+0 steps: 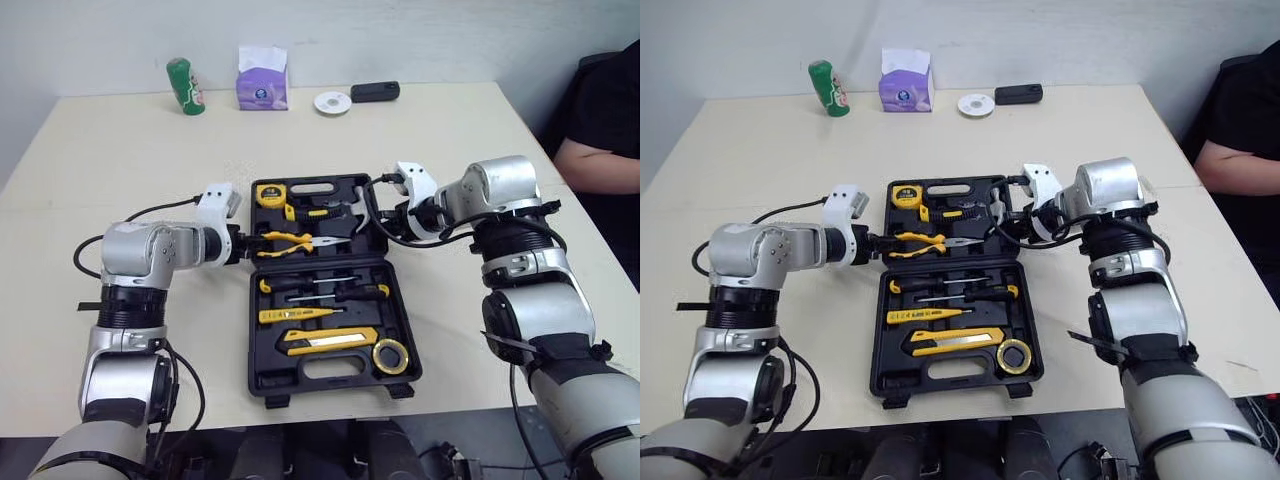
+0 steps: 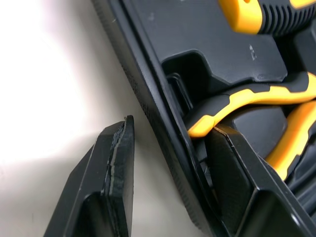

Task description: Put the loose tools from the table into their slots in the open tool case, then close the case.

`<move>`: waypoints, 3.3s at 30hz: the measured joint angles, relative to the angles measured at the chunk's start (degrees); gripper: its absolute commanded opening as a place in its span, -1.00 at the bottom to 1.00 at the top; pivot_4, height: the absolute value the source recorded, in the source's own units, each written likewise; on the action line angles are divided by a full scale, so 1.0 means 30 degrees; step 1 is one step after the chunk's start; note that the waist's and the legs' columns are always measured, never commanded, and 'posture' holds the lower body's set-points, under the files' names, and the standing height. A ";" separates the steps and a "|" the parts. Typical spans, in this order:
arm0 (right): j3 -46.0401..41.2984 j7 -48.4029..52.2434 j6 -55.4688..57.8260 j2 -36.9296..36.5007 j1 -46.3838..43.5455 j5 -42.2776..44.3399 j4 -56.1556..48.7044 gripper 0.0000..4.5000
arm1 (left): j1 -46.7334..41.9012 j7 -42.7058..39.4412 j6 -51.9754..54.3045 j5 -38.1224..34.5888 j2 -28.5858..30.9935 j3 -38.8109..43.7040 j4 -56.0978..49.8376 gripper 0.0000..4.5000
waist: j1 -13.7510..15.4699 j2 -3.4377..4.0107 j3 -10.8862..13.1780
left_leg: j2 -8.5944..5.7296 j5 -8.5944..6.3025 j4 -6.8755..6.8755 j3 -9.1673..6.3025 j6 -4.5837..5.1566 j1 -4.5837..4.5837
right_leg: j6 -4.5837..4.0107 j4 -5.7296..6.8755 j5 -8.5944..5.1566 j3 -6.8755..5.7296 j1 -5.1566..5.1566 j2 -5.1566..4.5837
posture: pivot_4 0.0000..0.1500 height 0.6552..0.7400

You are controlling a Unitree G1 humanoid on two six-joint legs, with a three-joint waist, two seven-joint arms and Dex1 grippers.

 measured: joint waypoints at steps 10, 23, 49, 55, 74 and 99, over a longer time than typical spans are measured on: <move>-0.2006 -0.1364 -0.7528 0.1436 0.4132 0.0426 -0.4881 -1.00 | 0.1046 0.0249 -0.7404 -0.0009 -0.1486 0.2115 0.0154 -0.49 | -0.0123 -0.0016 0.0010 | 0.0009 0.0006 0.0000 0.0176 0.0012 -0.0139 | 0.0001 0.0084 -0.0001 -0.0006 -0.0262 0.0060 | 1.00 1.00; 0.0896 -0.1151 -1.9023 0.1348 0.9994 -0.0964 -0.8160 -1.00 | 0.4760 -0.0561 -1.5630 0.0871 -0.1617 0.1441 0.0226 -1.00 | -0.0019 -0.0022 0.0013 | 0.0011 0.0012 0.0018 0.0181 0.0031 -0.0114 | 0.0002 0.0093 0.0000 -0.0003 -0.0230 0.0040 | 1.00 1.00; 0.5668 -0.8997 -4.2909 -0.4805 1.3414 -1.4276 -0.3029 -1.00 | 1.1669 -0.1101 -3.2541 0.7091 0.1914 -0.0390 0.1122 -1.00 | -0.0184 -0.0096 -0.0042 | 0.0108 -0.0035 -0.0083 0.0277 0.0000 0.0386 | -0.0052 -0.0043 -0.0027 0.0036 0.0156 0.0007 | 1.00 1.00; 0.6125 -0.6866 -4.3100 -0.6174 1.4555 -1.3093 -0.2170 0.18 | 1.3390 -0.1565 -3.2257 0.6415 0.2850 0.0569 0.0651 -0.06 | -0.0357 -0.0148 -0.0076 | 0.0172 -0.0079 -0.0232 0.0246 -0.0055 0.0630 | -0.0093 -0.0178 -0.0051 0.0092 0.0421 0.0041 | 1.00 1.00; 0.4725 0.4121 -3.4191 -0.8314 1.9342 0.0573 -0.8486 0.16 | 1.7247 -0.6087 -2.3662 0.0313 0.4947 0.4999 -0.3402 -0.02 | 0.0114 -0.0184 -0.0099 | 0.0173 -0.0123 -0.0202 0.0032 -0.0048 0.0588 | -0.0134 -0.0224 -0.0044 -0.0029 0.0499 0.0021 | 1.00 1.00; 0.5398 0.7961 -2.7158 -0.5677 1.7048 -0.1192 -1.0968 -0.95 | 1.5489 -0.9882 -2.2364 0.3187 0.5255 0.0082 -0.3785 -0.99 | 0.0010 -0.0182 -0.0096 | 0.0166 -0.0140 -0.0208 0.0057 -0.0069 0.0546 | -0.0139 -0.0253 -0.0046 -0.0027 0.0447 0.0022 | 1.00 1.00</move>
